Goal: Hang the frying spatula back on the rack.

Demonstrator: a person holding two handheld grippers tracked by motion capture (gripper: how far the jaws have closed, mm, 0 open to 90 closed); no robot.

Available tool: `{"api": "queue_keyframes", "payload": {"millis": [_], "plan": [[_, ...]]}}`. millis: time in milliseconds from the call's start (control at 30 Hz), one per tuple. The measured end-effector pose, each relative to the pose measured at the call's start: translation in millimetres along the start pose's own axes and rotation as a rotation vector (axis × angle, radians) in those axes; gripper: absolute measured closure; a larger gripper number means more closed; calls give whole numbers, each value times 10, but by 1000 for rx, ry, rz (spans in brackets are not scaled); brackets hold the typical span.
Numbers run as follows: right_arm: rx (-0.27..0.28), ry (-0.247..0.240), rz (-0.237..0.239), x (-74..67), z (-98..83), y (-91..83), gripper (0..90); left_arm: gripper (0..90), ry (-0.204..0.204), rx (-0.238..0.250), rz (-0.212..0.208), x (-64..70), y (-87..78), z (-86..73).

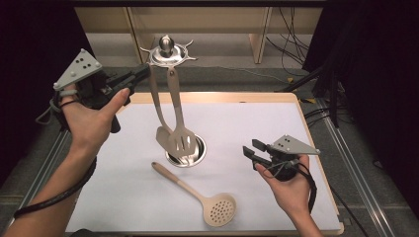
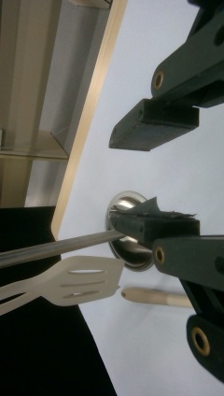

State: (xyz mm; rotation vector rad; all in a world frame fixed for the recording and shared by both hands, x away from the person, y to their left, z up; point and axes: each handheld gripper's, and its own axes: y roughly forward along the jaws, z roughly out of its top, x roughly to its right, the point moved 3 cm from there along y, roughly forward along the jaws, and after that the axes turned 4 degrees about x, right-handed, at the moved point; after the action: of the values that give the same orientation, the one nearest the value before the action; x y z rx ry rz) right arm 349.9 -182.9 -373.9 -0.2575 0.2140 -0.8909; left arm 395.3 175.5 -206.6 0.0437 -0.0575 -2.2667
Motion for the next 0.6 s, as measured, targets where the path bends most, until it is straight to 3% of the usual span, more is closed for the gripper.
{"api": "queue_keyframes", "payload": {"millis": [233, 333, 367, 400, 433, 500, 533, 600], "plan": [[-10, 0, -5, -1, -10, 2, 591, 895, 0, -8, 23, -39, -1, -5], [0, -36, -1, 13, -4, 16, 591, 895, 0, -8, 39, -57, 1, -4], [-12, 3, -4, -18, -13, 7, 591, 895, 0, -6, 49, -80, 2, -2], [1, -21, -9, 0, -10, 15, 591, 895, -2, -6, 51, -95, 4, -1], [1, 8, -12, -19, -16, 16, 591, 895, -2, -6, 51, -95, 4, -1], [-8, 14, 7, -17, -16, 15, 591, 895, -4, -5, 61, -128, 9, 2], [-4, -15, 2, 13, -16, 22, 591, 895, -6, -5, 66, -145, 14, 4], [-2, -11, -3, 10, -22, 29, 591, 895, -12, -7, 74, -184, 29, 5]]}}
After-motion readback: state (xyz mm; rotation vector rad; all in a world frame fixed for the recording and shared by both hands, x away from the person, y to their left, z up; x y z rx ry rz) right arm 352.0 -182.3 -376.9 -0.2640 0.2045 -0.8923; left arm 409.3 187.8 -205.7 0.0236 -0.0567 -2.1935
